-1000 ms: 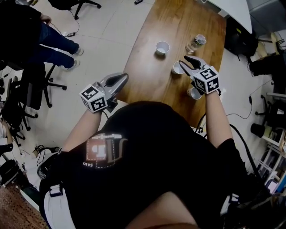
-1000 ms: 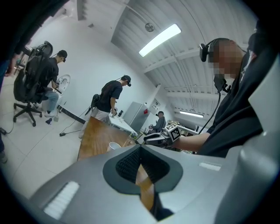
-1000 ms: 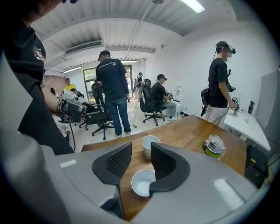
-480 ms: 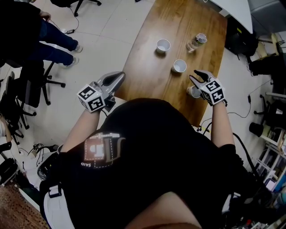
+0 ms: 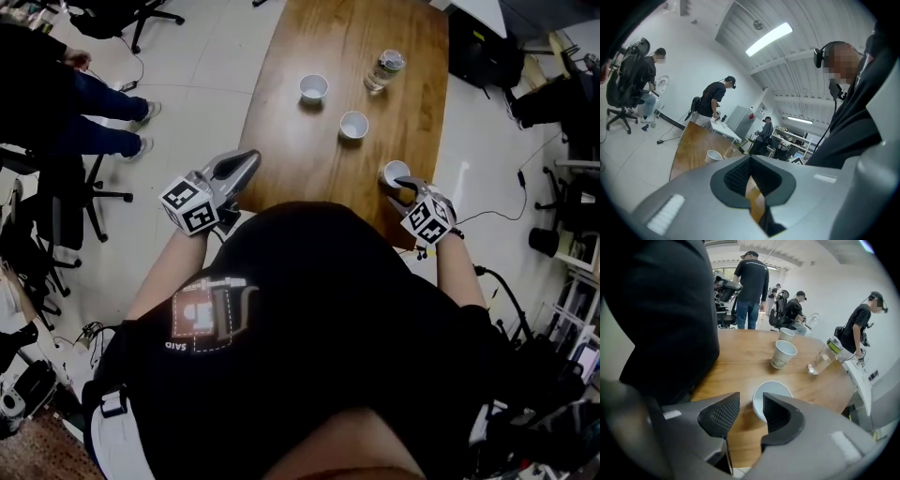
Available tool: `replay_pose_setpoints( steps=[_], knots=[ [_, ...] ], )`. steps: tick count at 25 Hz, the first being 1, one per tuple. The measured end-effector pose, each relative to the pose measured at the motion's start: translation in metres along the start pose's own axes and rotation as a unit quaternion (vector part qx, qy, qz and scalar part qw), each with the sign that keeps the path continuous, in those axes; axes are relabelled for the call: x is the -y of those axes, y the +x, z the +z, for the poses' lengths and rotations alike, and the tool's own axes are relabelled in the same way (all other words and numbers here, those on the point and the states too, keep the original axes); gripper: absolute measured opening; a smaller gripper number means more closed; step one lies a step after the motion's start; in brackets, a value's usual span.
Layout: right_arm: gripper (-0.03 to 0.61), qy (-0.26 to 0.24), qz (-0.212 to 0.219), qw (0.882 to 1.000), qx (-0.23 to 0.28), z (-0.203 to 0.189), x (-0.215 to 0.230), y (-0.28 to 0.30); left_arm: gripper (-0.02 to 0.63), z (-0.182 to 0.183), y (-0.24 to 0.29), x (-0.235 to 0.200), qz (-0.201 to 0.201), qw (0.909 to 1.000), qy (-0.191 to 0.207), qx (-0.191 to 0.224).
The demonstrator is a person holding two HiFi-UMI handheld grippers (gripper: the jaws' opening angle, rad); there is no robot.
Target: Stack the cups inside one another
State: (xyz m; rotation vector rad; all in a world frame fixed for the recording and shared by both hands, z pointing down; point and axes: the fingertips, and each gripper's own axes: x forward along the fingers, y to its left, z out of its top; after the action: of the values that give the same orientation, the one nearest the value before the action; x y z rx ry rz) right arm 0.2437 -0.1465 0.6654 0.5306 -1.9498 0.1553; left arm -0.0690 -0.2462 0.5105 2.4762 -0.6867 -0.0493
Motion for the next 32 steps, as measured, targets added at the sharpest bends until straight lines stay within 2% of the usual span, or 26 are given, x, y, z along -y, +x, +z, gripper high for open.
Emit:
replay_pose_setpoints(
  steps=[4,7,10,13,16,19,24,27,32],
  knots=[
    [0.148,-0.041,-0.009,0.999,-0.034,-0.010,-0.002,0.015,0.002,-0.001,0.005,0.008,-0.004,1.0000,0.004,-0.008],
    [0.090,-0.056,-0.025,0.997,-0.046,-0.013,0.002,0.018,0.002,0.000,0.001,0.011,0.002,1.0000,0.004,-0.006],
    [0.032,-0.057,-0.029,0.997,-0.054,-0.016,0.005,0.020,0.002,-0.002,-0.005,0.011,0.008,1.0000,0.003,-0.004],
    [0.032,-0.039,-0.027,0.998,-0.043,-0.011,0.009,0.016,0.002,-0.005,-0.013,0.010,0.015,0.9999,0.001,0.001],
    [0.032,-0.018,-0.045,0.999,-0.009,0.014,0.027,0.000,0.002,-0.005,-0.019,0.009,0.022,0.9997,-0.002,0.007],
    [0.032,-0.011,-0.070,0.997,0.038,0.059,0.055,-0.021,0.002,-0.006,-0.025,0.007,0.026,0.9996,-0.003,0.013],
    [0.032,-0.027,-0.087,0.992,0.087,0.131,0.092,-0.043,0.002,-0.004,-0.035,0.008,0.031,0.9992,0.000,0.024],
    [0.032,-0.039,-0.077,0.992,0.089,0.157,0.099,-0.039,0.002,-0.003,-0.042,0.007,0.036,0.9989,0.000,0.030],
    [0.032,-0.055,-0.039,0.997,0.044,0.164,0.093,-0.009,0.002,-0.002,-0.054,0.004,0.045,0.9983,-0.003,0.035]
  ],
)
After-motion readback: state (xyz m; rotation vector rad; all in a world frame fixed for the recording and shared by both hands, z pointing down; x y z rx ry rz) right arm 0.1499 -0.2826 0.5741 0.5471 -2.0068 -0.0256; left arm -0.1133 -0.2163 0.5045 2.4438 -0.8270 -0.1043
